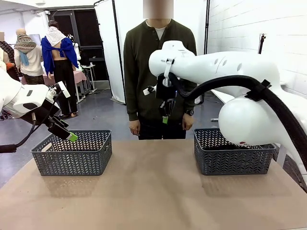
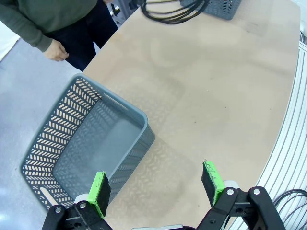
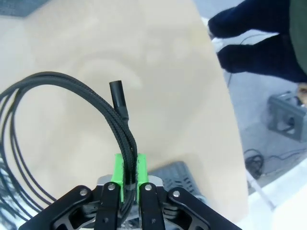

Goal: Organize the cables according to human instructions.
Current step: Pick up a bundle of cables and place it in the basket indicated by the human.

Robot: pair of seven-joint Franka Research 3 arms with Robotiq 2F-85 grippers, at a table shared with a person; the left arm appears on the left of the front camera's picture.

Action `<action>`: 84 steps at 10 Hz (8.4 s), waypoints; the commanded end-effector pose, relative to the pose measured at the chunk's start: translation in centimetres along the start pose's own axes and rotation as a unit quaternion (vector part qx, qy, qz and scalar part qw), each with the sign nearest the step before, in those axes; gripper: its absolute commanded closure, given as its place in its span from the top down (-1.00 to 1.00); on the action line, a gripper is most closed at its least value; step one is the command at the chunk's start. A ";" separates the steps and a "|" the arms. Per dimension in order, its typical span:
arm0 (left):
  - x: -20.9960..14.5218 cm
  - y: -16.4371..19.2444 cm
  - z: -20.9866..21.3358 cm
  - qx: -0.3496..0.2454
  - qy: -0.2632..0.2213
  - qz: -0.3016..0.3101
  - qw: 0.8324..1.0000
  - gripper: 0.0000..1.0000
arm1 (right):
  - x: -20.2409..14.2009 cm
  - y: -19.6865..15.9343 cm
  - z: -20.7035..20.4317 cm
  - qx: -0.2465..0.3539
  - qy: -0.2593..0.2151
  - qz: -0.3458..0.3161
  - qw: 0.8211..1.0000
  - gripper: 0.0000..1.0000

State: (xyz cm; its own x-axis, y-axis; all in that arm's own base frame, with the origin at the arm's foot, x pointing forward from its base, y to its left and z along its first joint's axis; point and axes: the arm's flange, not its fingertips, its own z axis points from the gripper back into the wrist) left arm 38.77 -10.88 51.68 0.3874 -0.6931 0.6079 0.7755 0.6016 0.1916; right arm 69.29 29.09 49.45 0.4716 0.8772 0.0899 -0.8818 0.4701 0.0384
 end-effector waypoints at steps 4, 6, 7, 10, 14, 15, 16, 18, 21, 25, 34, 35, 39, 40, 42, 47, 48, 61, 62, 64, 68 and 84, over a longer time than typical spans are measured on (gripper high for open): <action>-0.2 0.3 -0.1 -0.006 -0.004 -0.002 1.000 1.00 | -1.7 -2.1 2.3 -0.006 0.019 0.062 0.998 -1.00; -0.2 0.3 -0.1 -0.006 -0.004 -0.002 1.000 1.00 | -2.4 -1.8 1.7 -0.006 0.011 0.061 0.998 -1.00; -0.2 0.3 -0.1 -0.006 -0.004 -0.002 1.000 1.00 | -2.4 -1.8 1.7 -0.006 0.011 0.061 0.998 -1.00; -0.2 0.3 -0.1 -0.006 -0.004 -0.002 1.000 1.00 | -2.4 -1.8 1.7 -0.006 0.011 0.061 0.998 -1.00; -0.2 0.3 -0.1 -0.006 -0.004 -0.002 1.000 1.00 | -5.0 -2.7 3.4 -0.003 0.005 0.091 0.996 -1.00; -0.2 0.3 -0.1 -0.006 -0.004 -0.002 1.000 1.00 | -6.2 -3.4 4.2 -0.009 0.001 0.096 0.995 -1.00; -0.2 0.3 -0.1 -0.006 -0.004 -0.002 1.000 1.00 | -7.5 -3.9 4.9 -0.008 -0.001 0.104 0.995 -1.00; -0.2 0.3 -0.1 -0.006 -0.004 -0.002 1.000 1.00 | -10.1 -4.9 6.8 -0.004 -0.005 0.120 0.993 -1.00; -0.2 0.3 -0.1 -0.006 -0.004 -0.002 1.000 1.00 | -14.3 -6.2 8.5 0.012 -0.024 0.157 0.987 -1.00; -0.2 0.3 -0.1 -0.006 -0.004 -0.002 1.000 1.00 | -18.7 -7.5 9.1 0.022 -0.027 0.227 0.973 -1.00; -0.2 0.3 -0.1 -0.006 -0.004 -0.002 1.000 1.00 | -19.7 -9.3 7.0 0.002 0.017 0.284 0.959 -1.00; -0.2 0.3 -0.1 -0.006 -0.004 -0.002 1.000 1.00 | -19.7 -9.3 7.0 0.002 0.017 0.284 0.959 -1.00; -0.2 0.3 -0.1 -0.006 -0.004 -0.002 1.000 1.00 | -19.7 -9.3 7.0 0.002 0.017 0.284 0.959 -1.00; -0.2 0.3 -0.1 -0.006 -0.004 -0.002 1.000 1.00 | -19.7 -9.3 7.0 0.002 0.017 0.284 0.959 -1.00; -0.2 0.3 -0.1 -0.006 -0.004 -0.002 1.000 1.00 | -19.7 -9.3 7.0 0.002 0.017 0.284 0.959 -1.00; -0.2 0.3 -0.1 -0.006 -0.004 -0.002 1.000 1.00 | -21.1 -8.5 4.7 -0.011 -0.011 0.284 0.959 -1.00; -0.2 0.3 -0.1 -0.006 -0.004 -0.002 1.000 1.00 | -21.5 -8.5 4.1 -0.010 -0.015 0.282 0.959 -1.00; -0.2 0.3 -0.1 -0.006 -0.004 -0.002 1.000 1.00 | -24.4 -10.9 -1.7 -0.005 -0.007 0.283 0.959 -1.00; -0.2 0.3 -0.1 -0.006 -0.004 -0.002 1.000 1.00 | -24.1 -11.2 -1.9 -0.006 -0.001 0.281 0.960 -1.00; -0.2 0.3 -0.1 -0.006 -0.004 -0.002 1.000 1.00 | -23.6 -11.7 -2.1 0.004 0.001 0.285 0.958 -1.00; -0.2 0.3 -0.1 -0.006 -0.004 -0.002 1.000 1.00 | -23.0 -12.6 -2.5 0.004 0.004 0.279 0.960 -1.00; -0.2 0.3 -0.1 -0.006 -0.004 -0.002 1.000 1.00 | -22.0 -11.8 -0.6 0.035 0.003 0.283 0.958 1.00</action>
State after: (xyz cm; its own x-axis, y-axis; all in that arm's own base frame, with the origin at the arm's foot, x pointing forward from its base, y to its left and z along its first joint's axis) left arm 38.77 -10.88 51.68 0.3873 -0.6931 0.6079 0.7755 0.6015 0.1917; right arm 69.51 4.66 45.81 -0.0915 0.9926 0.0798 -0.9938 -0.0961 0.0562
